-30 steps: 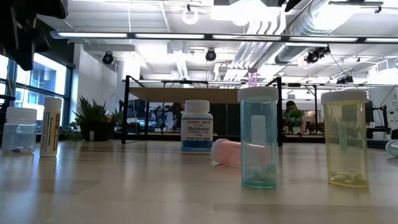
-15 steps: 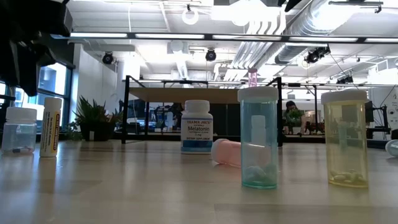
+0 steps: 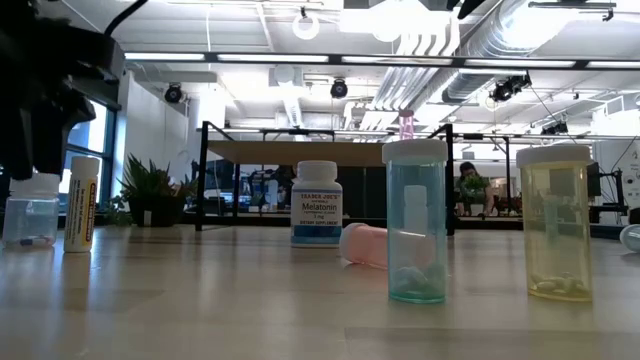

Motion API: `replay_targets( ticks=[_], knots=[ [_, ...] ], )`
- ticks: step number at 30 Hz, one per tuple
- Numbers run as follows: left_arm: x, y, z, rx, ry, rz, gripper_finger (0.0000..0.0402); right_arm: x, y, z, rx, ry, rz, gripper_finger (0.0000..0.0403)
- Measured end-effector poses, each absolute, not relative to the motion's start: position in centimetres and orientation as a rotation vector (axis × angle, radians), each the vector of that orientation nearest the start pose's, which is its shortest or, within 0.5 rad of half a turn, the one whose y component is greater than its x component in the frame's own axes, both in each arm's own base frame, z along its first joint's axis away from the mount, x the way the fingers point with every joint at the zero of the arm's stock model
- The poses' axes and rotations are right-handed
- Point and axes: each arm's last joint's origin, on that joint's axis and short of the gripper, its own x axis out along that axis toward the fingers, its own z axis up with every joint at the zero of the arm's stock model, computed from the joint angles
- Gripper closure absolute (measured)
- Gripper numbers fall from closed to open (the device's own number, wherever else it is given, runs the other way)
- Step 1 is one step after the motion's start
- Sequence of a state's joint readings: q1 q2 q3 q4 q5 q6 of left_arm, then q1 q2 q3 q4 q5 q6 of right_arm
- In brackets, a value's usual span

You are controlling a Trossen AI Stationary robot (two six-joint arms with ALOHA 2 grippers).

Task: Pick and place medicine bottles onto shelf by color
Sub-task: Put the right transparent pill bottle on the shelf

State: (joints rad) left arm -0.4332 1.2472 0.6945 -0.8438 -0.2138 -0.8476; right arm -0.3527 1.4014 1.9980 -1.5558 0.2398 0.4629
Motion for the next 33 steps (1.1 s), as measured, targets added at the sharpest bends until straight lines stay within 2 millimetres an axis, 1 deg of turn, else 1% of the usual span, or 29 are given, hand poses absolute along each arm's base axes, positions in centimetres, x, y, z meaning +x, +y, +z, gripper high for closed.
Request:
replay_targets(
  ticks=[5, 7, 10, 15, 18, 22, 25, 27, 30, 33],
  knots=[
    [18.1, -7.7, 17.4, -0.257, 1.295, 0.41, 0.0172, 18.5, -7.5, 47.3, 0.468, 0.828, -0.762, 0.0249],
    [18.2, -7.7, 17.3, -0.254, 1.3, 0.413, 0.0178, 18.5, -7.5, 47.3, 0.468, 0.828, -0.762, 0.0249],
    [18.2, -7.7, 17.2, -0.256, 1.304, 0.411, 0.0202, 18.5, -7.5, 47.3, 0.468, 0.828, -0.762, 0.0249],
    [18.4, -7.8, 17.2, -0.258, 1.291, 0.391, 0.0259, 18.5, -7.5, 47.3, 0.468, 0.828, -0.762, 0.0249],
    [18.5, -7.8, 17.3, -0.261, 1.284, 0.386, 0.0278, 18.5, -7.5, 47.3, 0.469, 0.828, -0.763, 0.0249],
    [18.5, -7.8, 17.3, -0.273, 1.287, 0.381, 0.0272, 18.5, -7.5, 47.3, 0.475, 0.826, -0.766, 0.0249],
    [18.6, -7.5, 17.5, -0.31, 1.293, 0.37, 0.0259, 18.5, -7.5, 47.3, 0.475, 0.826, -0.766, 0.0249],
    [18.6, -7.2, 17.7, -0.334, 1.287, 0.375, 0.0257, 18.5, -7.5, 47.3, 0.475, 0.826, -0.766, 0.0249],
    [18.6, -6.4, 18.5, -0.369, 1.254, 0.388, 0.0265, 18.5, -7.5, 47.3, 0.475, 0.826, -0.765, 0.0249],
    [18.9, -5.6, 20.0, -0.381, 1.196, 0.39, 0.0271, 18.5, -7.5, 47.3, 0.471, 0.827, -0.763, 0.0249]
  ],
)
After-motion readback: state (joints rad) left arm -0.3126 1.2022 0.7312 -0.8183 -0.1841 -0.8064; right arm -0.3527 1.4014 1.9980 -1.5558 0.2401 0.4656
